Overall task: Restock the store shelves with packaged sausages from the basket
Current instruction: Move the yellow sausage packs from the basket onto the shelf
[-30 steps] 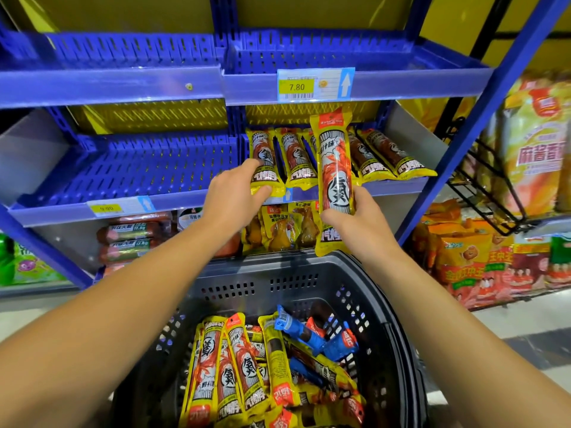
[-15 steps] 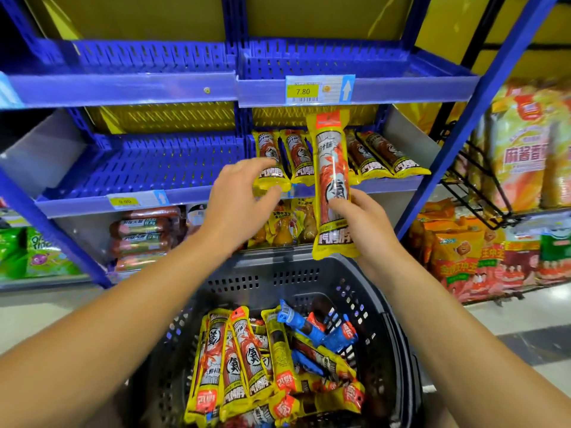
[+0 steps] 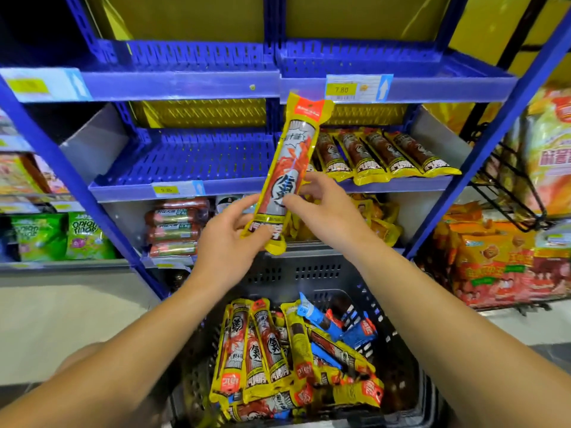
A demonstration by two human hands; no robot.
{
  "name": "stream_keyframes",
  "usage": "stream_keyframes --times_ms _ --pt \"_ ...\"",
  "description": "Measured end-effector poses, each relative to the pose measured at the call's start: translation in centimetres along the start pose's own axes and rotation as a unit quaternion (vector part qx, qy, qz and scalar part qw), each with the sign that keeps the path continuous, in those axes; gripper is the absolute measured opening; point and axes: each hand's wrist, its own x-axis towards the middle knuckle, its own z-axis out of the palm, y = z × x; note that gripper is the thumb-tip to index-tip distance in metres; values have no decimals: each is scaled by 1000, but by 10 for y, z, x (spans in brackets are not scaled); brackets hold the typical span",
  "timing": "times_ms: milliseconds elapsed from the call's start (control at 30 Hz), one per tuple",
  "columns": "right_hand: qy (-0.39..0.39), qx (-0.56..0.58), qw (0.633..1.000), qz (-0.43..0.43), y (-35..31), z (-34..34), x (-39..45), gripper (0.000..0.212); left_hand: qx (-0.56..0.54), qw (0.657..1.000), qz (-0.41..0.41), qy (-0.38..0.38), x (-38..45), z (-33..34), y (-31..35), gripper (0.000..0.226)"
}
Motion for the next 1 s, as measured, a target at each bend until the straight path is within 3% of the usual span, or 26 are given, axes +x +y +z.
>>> stream_keyframes --times_ms 167,300,433,533,733,900,1000 --pt "60 -242 966 -75 3 -8 24 64 80 997 21 10 8 -42 -20 48" --pt "68 -325 937 -110 9 -11 39 65 149 988 22 28 10 -56 -34 45" --pt "58 -368 919 -132 12 -9 48 66 112 992 -20 52 34 -57 -31 36" --pt "62 -385 911 -130 13 -6 54 66 125 989 -48 65 62 -51 -23 49" --pt "80 -377 913 -136 18 -4 60 62 212 974 -30 69 114 -34 -1 39" --pt "92 -384 908 -139 20 -4 66 60 314 948 -54 29 136 -36 3 48" --pt "87 -392 906 -133 22 -4 68 61 318 947 -51 -4 139 -38 4 54"
